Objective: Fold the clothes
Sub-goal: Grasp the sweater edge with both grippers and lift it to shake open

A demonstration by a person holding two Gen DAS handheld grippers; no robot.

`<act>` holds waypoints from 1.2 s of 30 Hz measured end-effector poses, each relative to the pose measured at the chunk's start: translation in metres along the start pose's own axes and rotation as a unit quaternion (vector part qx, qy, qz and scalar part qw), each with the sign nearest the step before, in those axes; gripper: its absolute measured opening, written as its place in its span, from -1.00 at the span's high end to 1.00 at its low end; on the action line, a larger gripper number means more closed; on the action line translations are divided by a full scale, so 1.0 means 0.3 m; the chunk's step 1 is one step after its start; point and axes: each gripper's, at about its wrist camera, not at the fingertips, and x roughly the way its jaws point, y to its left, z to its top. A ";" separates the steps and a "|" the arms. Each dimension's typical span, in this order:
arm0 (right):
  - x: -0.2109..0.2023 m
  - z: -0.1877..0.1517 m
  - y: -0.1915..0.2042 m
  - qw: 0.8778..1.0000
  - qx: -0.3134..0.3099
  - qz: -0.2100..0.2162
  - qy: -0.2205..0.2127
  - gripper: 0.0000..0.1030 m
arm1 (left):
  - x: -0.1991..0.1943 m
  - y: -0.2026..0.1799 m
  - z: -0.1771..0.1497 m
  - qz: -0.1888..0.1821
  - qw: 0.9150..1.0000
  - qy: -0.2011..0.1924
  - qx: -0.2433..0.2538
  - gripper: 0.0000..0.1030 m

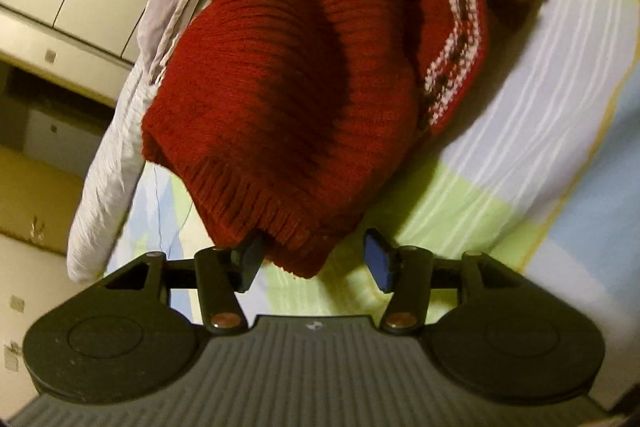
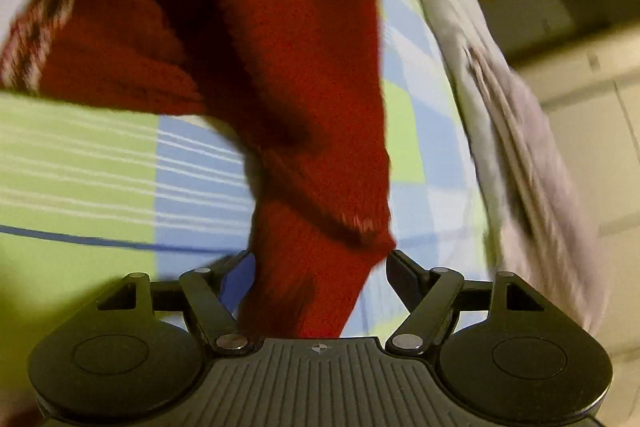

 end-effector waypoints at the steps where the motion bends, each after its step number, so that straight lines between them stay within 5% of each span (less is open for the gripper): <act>1: 0.023 0.006 0.006 1.000 -0.013 -0.006 -0.007 -0.44 | 0.009 -0.006 -0.005 0.004 1.000 -0.007 0.006 0.02; 3: 0.062 0.016 0.004 1.000 -0.011 -0.018 -0.022 -0.44 | 0.027 -0.008 -0.012 0.009 1.000 -0.017 0.014 0.07; 5: 0.087 0.029 -0.003 0.999 -0.006 -0.025 -0.037 -0.44 | 0.044 -0.001 -0.016 0.011 1.000 -0.024 0.017 0.66; 6: 0.093 0.037 -0.010 0.999 -0.001 -0.023 -0.045 -0.06 | 0.050 0.017 -0.019 0.011 1.000 -0.023 0.009 0.78; 7: 0.092 0.045 -0.023 0.999 0.009 -0.010 -0.051 0.66 | 0.050 0.045 -0.020 0.015 1.000 -0.023 -0.004 0.79; 13: -0.021 0.074 -0.181 0.983 0.172 0.018 -0.053 0.71 | 0.008 0.342 -0.010 0.059 0.988 -0.044 -0.134 0.83; 17: -0.173 0.082 -0.327 0.949 0.312 -0.013 -0.054 0.72 | -0.027 0.581 0.025 0.061 0.972 -0.101 -0.206 0.86; 22: -0.430 0.127 -0.466 0.903 0.413 -0.103 -0.058 0.73 | -0.080 0.822 0.059 0.043 0.946 -0.199 -0.254 0.87; 28: -0.807 0.282 -0.514 0.886 0.406 -0.210 -0.078 0.73 | -0.257 0.977 0.070 0.026 0.919 -0.264 -0.292 0.88; 36: -1.289 0.482 -0.522 0.856 0.397 -0.317 -0.092 0.73 | -0.656 1.154 -0.022 0.007 0.887 -0.326 -0.328 0.88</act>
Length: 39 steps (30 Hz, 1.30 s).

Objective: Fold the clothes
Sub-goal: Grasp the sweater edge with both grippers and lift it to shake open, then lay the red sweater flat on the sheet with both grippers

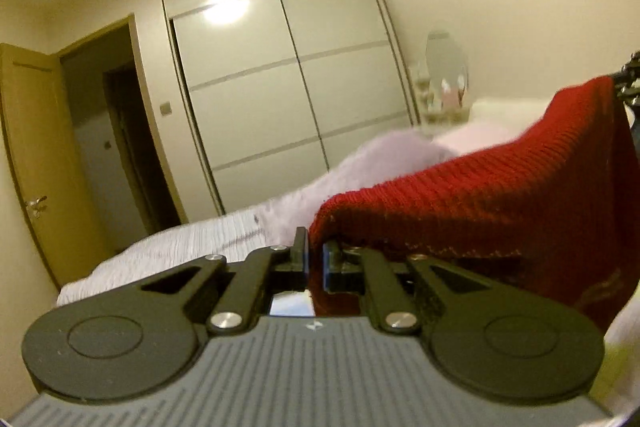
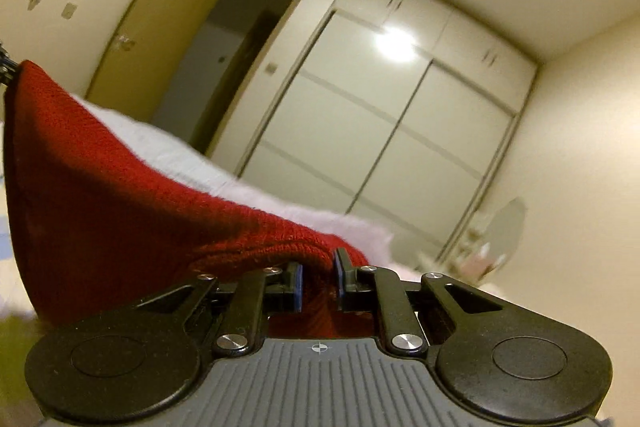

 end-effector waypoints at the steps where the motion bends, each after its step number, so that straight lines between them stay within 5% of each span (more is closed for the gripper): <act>1: -0.011 0.035 -0.021 1.000 -0.001 -0.006 -0.007 0.73 | -0.011 0.015 0.035 -0.003 1.000 -0.009 -0.002 0.88; 6: 0.049 0.184 -0.134 0.998 -0.008 -0.026 -0.057 0.73 | 0.098 0.060 0.186 -0.017 0.999 -0.040 -0.019 0.88; 10: 0.361 0.224 -0.216 0.999 0.022 -0.003 -0.024 0.69 | 0.405 0.085 0.212 0.001 0.999 0.011 -0.049 0.85; 11: 0.472 0.224 -0.230 0.999 0.037 0.017 0.016 0.55 | 0.520 0.093 0.191 0.012 0.997 0.044 -0.063 0.71; 12: 0.592 0.206 -0.241 0.995 0.051 0.041 0.071 -0.11 | 0.647 0.102 0.150 0.027 0.993 0.089 -0.076 0.60; 13: 0.676 0.160 -0.238 0.991 0.057 0.047 0.108 -0.50 | 0.771 0.108 0.093 0.042 0.986 0.139 -0.084 0.47; 16: 0.918 0.020 -0.231 0.971 0.079 0.065 0.215 -0.50 | 0.980 0.116 -0.085 0.086 0.960 0.244 -0.107 0.53; 19: 0.937 -0.162 -0.267 0.941 0.172 0.090 0.276 -0.50 | 0.984 0.098 -0.287 0.093 0.933 0.310 -0.157 0.50; 21: 0.903 -0.306 -0.234 0.910 0.221 0.108 0.333 -0.50 | 0.925 0.066 -0.442 0.090 0.912 0.353 -0.188 0.50; 26: 0.752 -0.693 -0.146 0.802 0.336 0.158 0.468 -0.50 | 0.731 -0.033 -0.661 0.091 0.861 0.430 -0.257 0.51; 28: 0.696 -0.784 -0.122 0.770 0.375 0.165 0.489 -0.50 | 0.685 -0.080 -0.717 0.086 0.847 0.446 -0.278 0.51; 32: 0.717 -0.916 -0.067 0.730 0.439 0.168 0.496 -0.49 | 0.620 -0.185 -0.766 0.073 0.833 0.464 -0.294 0.51; 33: 0.728 -0.942 -0.056 0.721 0.454 0.169 0.495 -0.39 | 0.613 -0.209 -0.779 0.072 0.830 0.468 -0.294 0.51; 35: 0.742 -0.973 -0.043 0.721 0.457 0.170 0.492 0.31 | 0.604 -0.237 -0.791 0.073 0.828 0.471 -0.295 0.51; 36: 0.754 -0.988 -0.055 0.718 0.461 0.179 0.489 0.89 | 0.602 -0.245 -0.794 0.073 0.828 0.471 -0.296 0.51; 37: 0.765 -0.997 -0.071 0.719 0.460 0.186 0.487 0.90 | 0.599 -0.251 -0.795 0.074 0.829 0.469 -0.296 0.51; 39: 0.777 -0.959 -0.147 0.757 0.407 0.176 0.480 0.90 | 0.591 -0.245 -0.783 0.077 0.835 0.459 -0.293 0.51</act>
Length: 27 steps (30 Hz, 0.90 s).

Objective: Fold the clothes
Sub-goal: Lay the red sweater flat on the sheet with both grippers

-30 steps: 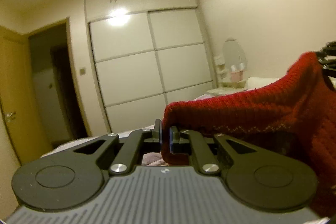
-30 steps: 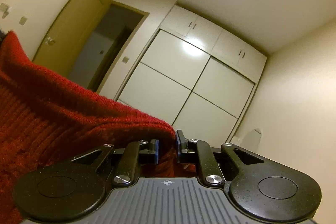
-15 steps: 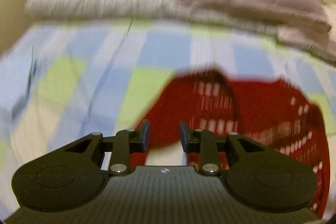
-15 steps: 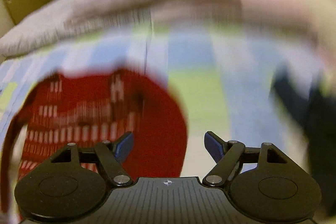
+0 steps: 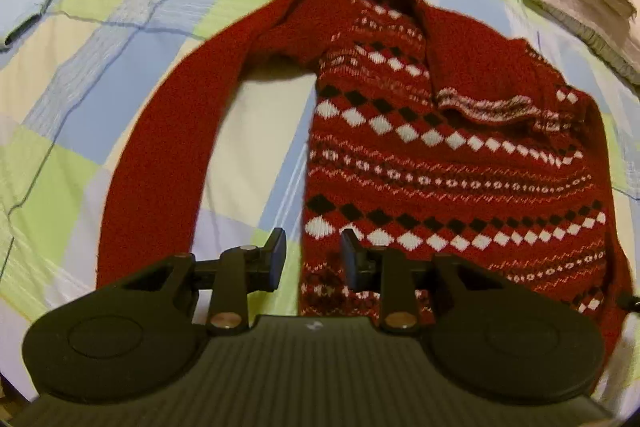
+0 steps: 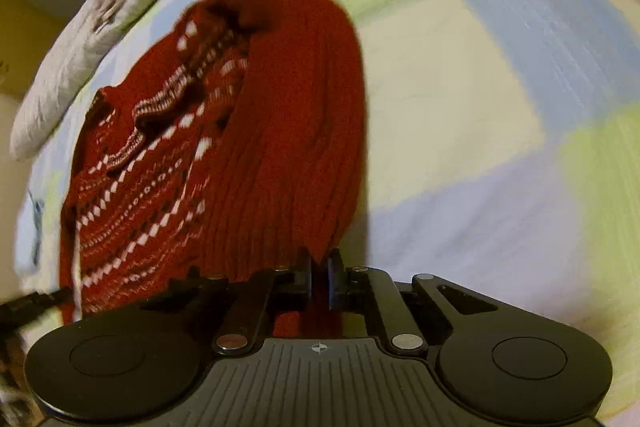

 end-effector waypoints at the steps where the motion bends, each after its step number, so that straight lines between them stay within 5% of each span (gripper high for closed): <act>1: -0.031 0.027 -0.012 0.999 -0.023 -0.023 -0.007 0.90 | -0.009 0.005 0.002 0.002 1.000 -0.004 0.001 0.51; 6: -0.106 0.185 -0.176 0.972 -0.056 -0.226 0.015 0.80 | -0.015 0.011 0.059 0.003 1.000 -0.023 0.006 0.51; 9: -0.119 0.271 -0.207 0.956 -0.062 -0.286 0.013 -0.36 | 0.001 -0.009 0.116 -0.010 0.999 -0.035 0.011 0.51; 10: -0.132 0.298 -0.176 0.958 -0.068 -0.279 -0.017 -0.37 | 0.011 -0.022 0.140 -0.018 0.999 -0.038 0.014 0.51; 12: -0.158 0.348 -0.093 0.967 -0.067 -0.232 -0.080 -0.37 | 0.032 -0.047 0.189 -0.033 0.998 -0.045 0.020 0.49; 15: -0.129 0.427 0.043 0.991 -0.043 -0.038 -0.125 -0.36 | 0.084 -0.096 0.270 -0.071 0.996 -0.048 0.024 0.44; 17: -0.050 0.489 0.132 0.990 -0.031 0.077 -0.112 -0.32 | 0.140 -0.131 0.327 -0.098 0.994 -0.046 0.023 0.39; 19: 0.053 0.555 0.225 0.985 -0.033 0.143 -0.091 -0.06 | 0.213 -0.163 0.381 -0.118 0.992 -0.035 0.019 0.37; 23: 0.264 0.651 0.375 0.979 -0.059 0.189 -0.038 -0.06 | 0.355 -0.206 0.443 -0.136 0.991 -0.006 0.005 0.27; 27: 0.439 0.662 0.386 0.980 -0.042 0.194 0.020 -0.06 | 0.460 -0.213 0.447 -0.148 0.989 0.022 -0.009 0.32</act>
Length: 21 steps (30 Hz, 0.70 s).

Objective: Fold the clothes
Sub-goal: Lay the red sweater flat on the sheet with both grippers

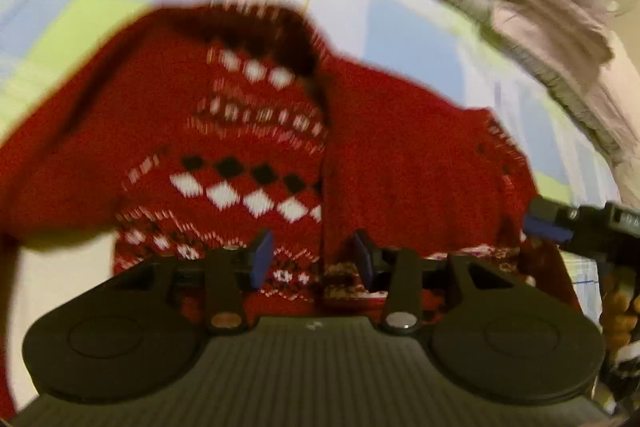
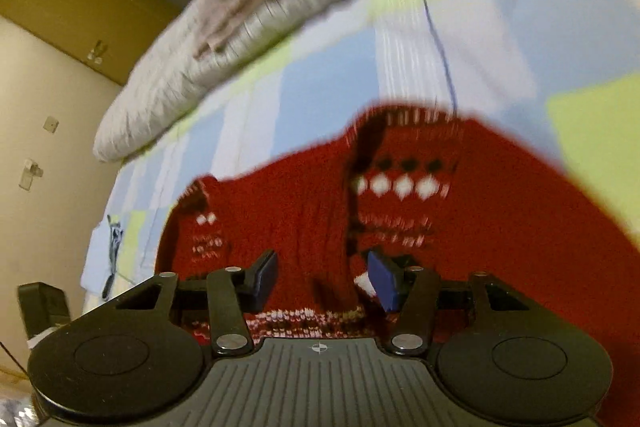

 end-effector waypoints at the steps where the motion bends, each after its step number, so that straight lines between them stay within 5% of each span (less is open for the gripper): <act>1: 0.035 -0.004 -0.020 1.000 0.010 0.000 0.015 0.03 | 0.023 0.007 0.000 -0.003 1.000 0.006 -0.004 0.36; 2: 0.055 -0.012 -0.025 0.999 0.010 -0.003 0.032 0.27 | 0.041 0.011 0.004 -0.007 1.000 0.013 -0.007 0.69; 3: 0.073 -0.008 -0.016 0.999 0.003 0.003 0.044 0.83 | 0.047 0.010 0.019 -0.013 1.000 0.022 -0.004 0.90; 7: 0.105 0.077 0.053 0.998 -0.022 0.030 0.058 0.91 | 0.058 0.006 0.145 -0.046 0.998 0.036 0.005 0.96; 9: 0.099 0.178 0.106 0.998 -0.033 0.049 0.028 0.91 | 0.024 -0.016 0.289 -0.058 0.998 -0.012 0.020 0.96; 12: 0.080 0.421 0.155 0.992 0.015 0.085 -0.095 0.90 | -0.053 -0.031 0.523 -0.060 0.992 -0.110 0.004 0.90; 14: 0.074 0.529 0.148 0.985 0.052 0.052 -0.155 0.28 | -0.093 -0.011 0.642 -0.038 0.986 -0.164 -0.010 0.69; 15: 0.071 0.575 0.139 0.982 0.068 0.028 -0.174 -0.53 | -0.111 0.003 0.689 -0.026 0.983 -0.183 -0.015 0.61; 18: 0.046 0.603 0.098 0.982 0.052 -0.006 -0.180 -0.57 | -0.130 0.096 0.678 0.022 0.986 -0.164 -0.004 0.50; 21: 0.031 0.493 0.031 0.990 -0.033 -0.069 -0.121 -0.57 | -0.130 0.214 0.581 0.063 0.991 -0.114 0.028 0.39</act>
